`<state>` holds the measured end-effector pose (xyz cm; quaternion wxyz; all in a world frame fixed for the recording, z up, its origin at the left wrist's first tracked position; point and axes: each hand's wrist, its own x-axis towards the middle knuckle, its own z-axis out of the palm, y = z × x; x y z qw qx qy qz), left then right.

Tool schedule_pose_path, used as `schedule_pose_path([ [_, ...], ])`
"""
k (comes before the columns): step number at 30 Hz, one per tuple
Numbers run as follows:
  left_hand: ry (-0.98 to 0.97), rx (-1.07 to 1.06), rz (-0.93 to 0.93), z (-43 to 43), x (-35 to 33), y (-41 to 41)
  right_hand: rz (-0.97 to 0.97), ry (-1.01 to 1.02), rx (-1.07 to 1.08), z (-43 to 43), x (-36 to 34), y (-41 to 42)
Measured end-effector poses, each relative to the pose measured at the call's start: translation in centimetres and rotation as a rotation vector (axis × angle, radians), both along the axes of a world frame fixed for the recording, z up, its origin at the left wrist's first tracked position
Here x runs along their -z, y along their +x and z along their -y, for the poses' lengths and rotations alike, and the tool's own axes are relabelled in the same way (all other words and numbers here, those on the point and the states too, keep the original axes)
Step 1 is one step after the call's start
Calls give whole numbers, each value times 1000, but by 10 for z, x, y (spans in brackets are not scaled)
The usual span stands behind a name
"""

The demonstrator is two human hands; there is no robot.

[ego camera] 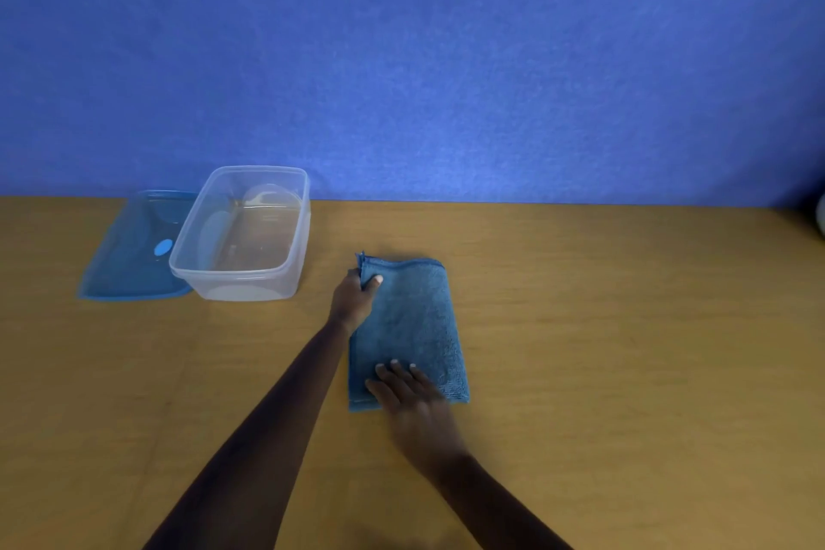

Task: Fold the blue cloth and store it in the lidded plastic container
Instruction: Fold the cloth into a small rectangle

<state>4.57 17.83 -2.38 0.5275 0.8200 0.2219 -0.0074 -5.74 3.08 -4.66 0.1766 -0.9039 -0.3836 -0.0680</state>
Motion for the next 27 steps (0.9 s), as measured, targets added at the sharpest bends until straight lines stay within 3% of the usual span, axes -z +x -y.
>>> schedule_pose_path([
  [5,77,3,-3,4,3,0,127,60,-45,12,-4,1],
  [10,186,-23,59,8,5,-3,37,-47,-99,15,2,2],
  [15,359,-48,75,22,0,-7,7,17,-43,20,-3,5],
  [18,579,-43,105,32,-3,-14,8,-14,67,21,-10,22],
  [22,788,87,195,41,-3,-20,-117,-139,277,19,-17,54],
  [27,845,219,110,35,18,-33,-300,-100,299,17,-9,76],
])
